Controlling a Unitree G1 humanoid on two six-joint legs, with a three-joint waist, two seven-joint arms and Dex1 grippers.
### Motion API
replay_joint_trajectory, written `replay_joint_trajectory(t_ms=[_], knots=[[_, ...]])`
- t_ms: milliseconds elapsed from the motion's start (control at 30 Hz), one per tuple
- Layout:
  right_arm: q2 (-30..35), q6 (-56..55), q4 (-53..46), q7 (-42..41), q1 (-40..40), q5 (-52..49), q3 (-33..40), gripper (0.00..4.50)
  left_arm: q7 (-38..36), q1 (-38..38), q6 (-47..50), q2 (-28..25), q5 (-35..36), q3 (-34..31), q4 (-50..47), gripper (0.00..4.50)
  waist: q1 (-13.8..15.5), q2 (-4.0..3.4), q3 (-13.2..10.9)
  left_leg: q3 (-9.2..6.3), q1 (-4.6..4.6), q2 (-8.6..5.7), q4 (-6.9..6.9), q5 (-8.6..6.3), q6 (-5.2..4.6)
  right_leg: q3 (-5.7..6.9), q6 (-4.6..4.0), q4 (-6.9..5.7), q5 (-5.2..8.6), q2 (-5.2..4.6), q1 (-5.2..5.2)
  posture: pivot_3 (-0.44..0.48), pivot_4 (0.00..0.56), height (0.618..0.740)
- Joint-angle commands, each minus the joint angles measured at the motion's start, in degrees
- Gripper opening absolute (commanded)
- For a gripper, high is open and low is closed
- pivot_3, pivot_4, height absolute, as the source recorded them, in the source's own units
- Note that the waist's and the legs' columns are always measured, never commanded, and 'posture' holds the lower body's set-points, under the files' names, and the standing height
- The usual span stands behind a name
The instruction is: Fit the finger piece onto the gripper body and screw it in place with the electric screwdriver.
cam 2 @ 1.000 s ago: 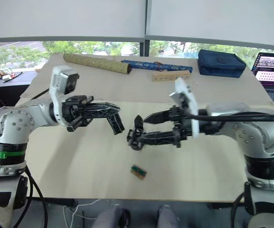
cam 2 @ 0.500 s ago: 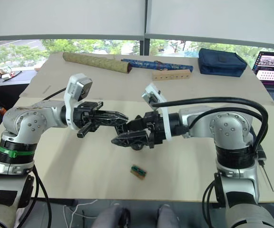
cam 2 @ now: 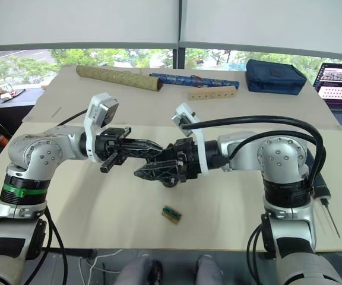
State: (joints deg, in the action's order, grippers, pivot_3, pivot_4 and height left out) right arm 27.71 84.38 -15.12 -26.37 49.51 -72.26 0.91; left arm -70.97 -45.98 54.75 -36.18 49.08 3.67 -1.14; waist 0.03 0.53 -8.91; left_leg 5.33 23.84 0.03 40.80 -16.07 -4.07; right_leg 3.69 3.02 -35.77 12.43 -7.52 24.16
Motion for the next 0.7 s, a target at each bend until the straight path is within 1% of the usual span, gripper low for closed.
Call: replay_joint_trajectory(t_ms=[33, 233, 367, 400, 433, 467, 500, 600, 700], knots=[[0.2, -0.4, -0.6, -1.5, 1.4, -1.1, 0.5, 2.59, -1.0, -2.1, -1.4, -0.8, -1.3, -0.6, -0.2, 0.00, 0.0, 0.00, 0.0, 0.00, 0.00, 0.00, 0.00, 0.00, 0.00, 0.00, 0.00, 0.00, 0.00, 0.00, 0.00, 0.000, 0.150, 0.734], [0.5, -1.3, -1.4, -2.3, -0.7, 0.5, -0.1, 0.53, -0.8, -1.4, -0.7, -0.5, -1.4, -1.3, -0.8, 0.00, -0.1, 0.00, 0.0, 0.00, 0.00, 0.00, 0.00, 0.00, 0.00, -0.01, 0.00, 0.00, 0.00, 0.00, 0.00, 0.000, 0.150, 0.734], [0.9, -2.3, -2.1, -3.4, -1.5, 1.8, -0.4, 0.48, -0.8, -1.4, 0.4, -0.8, -0.6, -1.7, -1.0, 0.00, -0.1, 0.01, 0.0, 0.00, 0.01, 0.00, 0.00, 0.00, 0.00, -0.02, 0.00, 0.00, 0.00, 0.00, 0.01, 0.000, 0.150, 0.734], [1.1, -2.6, -2.2, -3.9, -1.7, 2.1, -0.5, 0.48, -1.4, -1.4, 1.6, -1.0, 0.7, -2.3, -1.3, 0.00, -0.1, 0.00, 0.0, 0.00, 0.01, 0.00, 0.00, 0.00, -0.01, -0.02, 0.00, -0.01, 0.00, 0.00, 0.00, 0.000, 0.150, 0.734], [1.3, -3.1, -2.5, -4.4, -2.0, 2.5, -0.5, 0.48, -0.4, -1.8, 2.0, 0.0, 2.4, -3.9, -1.5, 0.50, -0.1, 0.00, 0.0, 0.00, 0.01, 0.00, 0.00, 0.00, -0.01, -0.03, 0.00, -0.01, 0.00, 0.00, 0.01, 0.000, 0.150, 0.734], [1.4, -4.8, -3.1, -5.8, -2.5, 3.3, -0.4, 0.48, 2.1, -2.3, 1.4, 1.6, 3.3, -5.8, -1.4, 1.05, -0.1, 0.01, 0.0, 0.00, 0.01, 0.00, 0.00, 0.00, -0.01, -0.02, 0.00, -0.01, 0.00, 0.00, 0.01, 0.000, 0.150, 0.734], [1.4, -6.1, -3.5, -6.8, -2.8, 4.0, -0.4, 0.44, 4.0, -2.6, 0.9, 2.7, 3.7, -7.2, -1.3, 1.46, 0.0, 0.01, 0.0, -0.01, 0.01, 0.01, 0.00, 0.00, -0.01, -0.02, 0.00, 0.00, 0.00, 0.00, 0.01, 0.000, 0.150, 0.734], [-0.2, -8.3, -2.4, -7.1, -2.4, 4.5, 0.5, 0.42, 2.9, -1.6, -1.4, 2.0, 1.8, -6.6, -2.7, 2.86, -0.2, 0.02, 0.0, 0.00, 0.01, 0.00, 0.02, 0.00, -0.01, -0.05, 0.00, 0.00, 0.00, 0.00, 0.00, 0.000, 0.150, 0.734], [1.6, -14.1, -4.7, -12.4, -3.3, 8.7, -1.2, 0.42, 3.1, -0.5, -2.7, 0.8, 1.7, -8.3, -3.1, 4.32, -0.4, 0.02, 0.0, 0.00, 0.01, 0.00, 0.02, 0.00, -0.01, -0.04, 0.00, -0.03, 0.00, 0.00, 0.01, 0.000, 0.150, 0.734]])
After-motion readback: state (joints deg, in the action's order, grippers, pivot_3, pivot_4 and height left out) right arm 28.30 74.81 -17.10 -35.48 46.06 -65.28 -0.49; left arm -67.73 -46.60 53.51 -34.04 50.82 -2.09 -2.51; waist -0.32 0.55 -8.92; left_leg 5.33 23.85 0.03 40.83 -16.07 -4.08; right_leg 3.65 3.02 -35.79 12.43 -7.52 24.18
